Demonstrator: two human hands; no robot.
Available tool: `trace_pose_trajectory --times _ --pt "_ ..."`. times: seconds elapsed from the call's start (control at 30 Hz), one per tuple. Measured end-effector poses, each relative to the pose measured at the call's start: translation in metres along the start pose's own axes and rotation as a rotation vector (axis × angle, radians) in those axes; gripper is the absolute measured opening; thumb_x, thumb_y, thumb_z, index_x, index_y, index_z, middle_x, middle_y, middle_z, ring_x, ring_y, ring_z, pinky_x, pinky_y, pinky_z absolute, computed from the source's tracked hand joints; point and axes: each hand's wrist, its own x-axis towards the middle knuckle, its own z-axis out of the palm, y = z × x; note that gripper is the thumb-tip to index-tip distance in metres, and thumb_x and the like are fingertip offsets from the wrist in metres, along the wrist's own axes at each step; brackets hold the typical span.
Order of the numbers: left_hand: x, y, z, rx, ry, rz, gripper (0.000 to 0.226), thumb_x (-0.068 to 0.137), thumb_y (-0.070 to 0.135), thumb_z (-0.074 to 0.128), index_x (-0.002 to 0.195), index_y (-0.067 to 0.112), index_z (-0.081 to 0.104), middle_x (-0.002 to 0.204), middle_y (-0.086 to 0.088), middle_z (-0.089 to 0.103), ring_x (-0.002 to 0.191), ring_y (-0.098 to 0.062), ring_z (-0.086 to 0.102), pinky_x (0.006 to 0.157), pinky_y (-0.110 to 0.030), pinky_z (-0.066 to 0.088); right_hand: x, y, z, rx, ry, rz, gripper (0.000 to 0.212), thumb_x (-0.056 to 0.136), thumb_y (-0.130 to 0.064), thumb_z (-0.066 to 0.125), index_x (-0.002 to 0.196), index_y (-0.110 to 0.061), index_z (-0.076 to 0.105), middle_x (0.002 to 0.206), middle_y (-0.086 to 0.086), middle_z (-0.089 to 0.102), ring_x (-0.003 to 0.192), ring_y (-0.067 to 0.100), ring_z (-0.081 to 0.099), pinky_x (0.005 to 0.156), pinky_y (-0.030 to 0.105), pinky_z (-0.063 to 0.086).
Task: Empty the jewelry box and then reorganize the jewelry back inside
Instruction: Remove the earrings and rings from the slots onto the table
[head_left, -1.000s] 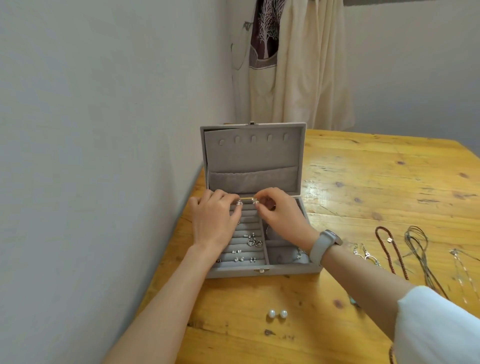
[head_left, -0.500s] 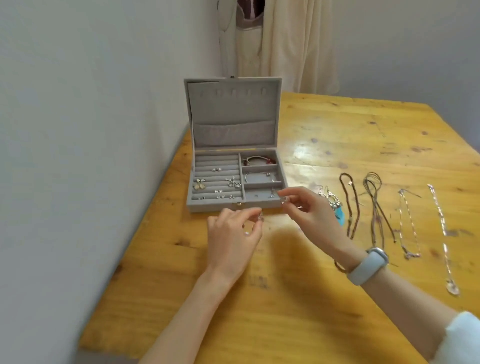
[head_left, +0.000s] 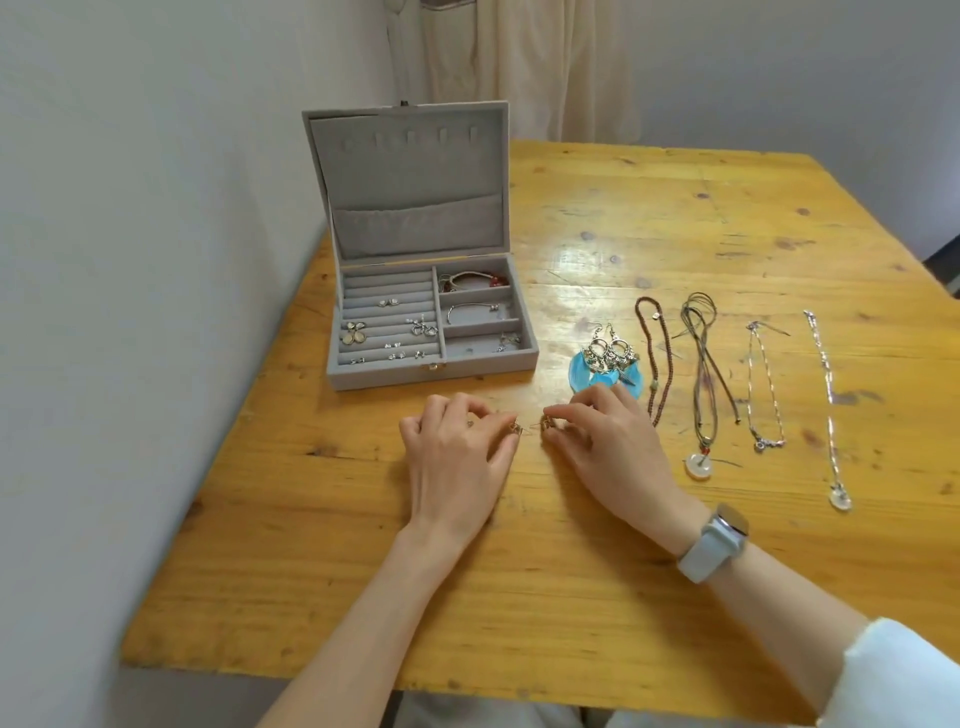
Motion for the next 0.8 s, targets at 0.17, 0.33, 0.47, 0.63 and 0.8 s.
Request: trace_pose_trajectory --times 0.17,0.33,0.47,0.63,0.8 --pt "0.001 -0.002 0.004 0.013 0.015 0.003 0.019 0.072 0.028 0.073 0.091 0.029 0.072 0.087 0.007 0.06 0.088 -0.012 0.04 0.075 -0.031 0.019 0.006 -0.003 0.002 0.021 -0.044 -0.034 0.021 0.078 -0.019 0.069 0.099 -0.015 0.07 0.084 0.004 0.061 0.08 0.023 0.049 0.069 0.032 0.034" --pt "0.003 -0.001 0.006 0.023 0.027 0.042 0.022 0.074 0.03 0.062 0.094 0.03 0.071 0.086 0.007 0.06 0.088 -0.013 0.041 0.075 -0.032 0.022 0.008 -0.005 0.002 0.057 -0.091 -0.06 0.024 0.079 -0.016 0.067 0.103 -0.016 0.069 0.082 0.004 0.06 0.078 0.024 0.049 0.068 0.035 0.038" --pt "0.002 -0.002 0.007 0.023 0.039 0.071 0.023 0.074 0.025 0.065 0.096 0.028 0.07 0.087 0.006 0.06 0.088 -0.015 0.043 0.074 -0.033 0.021 0.006 -0.005 0.003 0.063 -0.117 -0.064 0.028 0.082 -0.013 0.065 0.11 -0.014 0.066 0.085 0.003 0.061 0.081 0.024 0.049 0.071 0.033 0.033" --pt "0.001 -0.001 0.006 0.025 0.029 0.055 0.029 0.075 0.027 0.057 0.101 0.026 0.069 0.092 0.007 0.06 0.091 -0.014 0.042 0.075 -0.032 0.021 0.006 -0.004 -0.003 0.131 -0.156 -0.037 0.034 0.087 -0.013 0.058 0.121 -0.014 0.058 0.095 0.001 0.064 0.09 0.021 0.049 0.079 0.032 0.033" --pt "0.001 -0.005 -0.003 -0.046 0.026 0.0 0.031 0.075 0.026 0.058 0.104 0.026 0.067 0.099 0.007 0.059 0.095 -0.011 0.045 0.081 -0.027 0.019 0.009 -0.005 -0.011 0.177 -0.104 -0.002 0.032 0.087 -0.012 0.057 0.118 -0.014 0.059 0.089 -0.006 0.063 0.083 0.011 0.045 0.081 0.031 0.038"
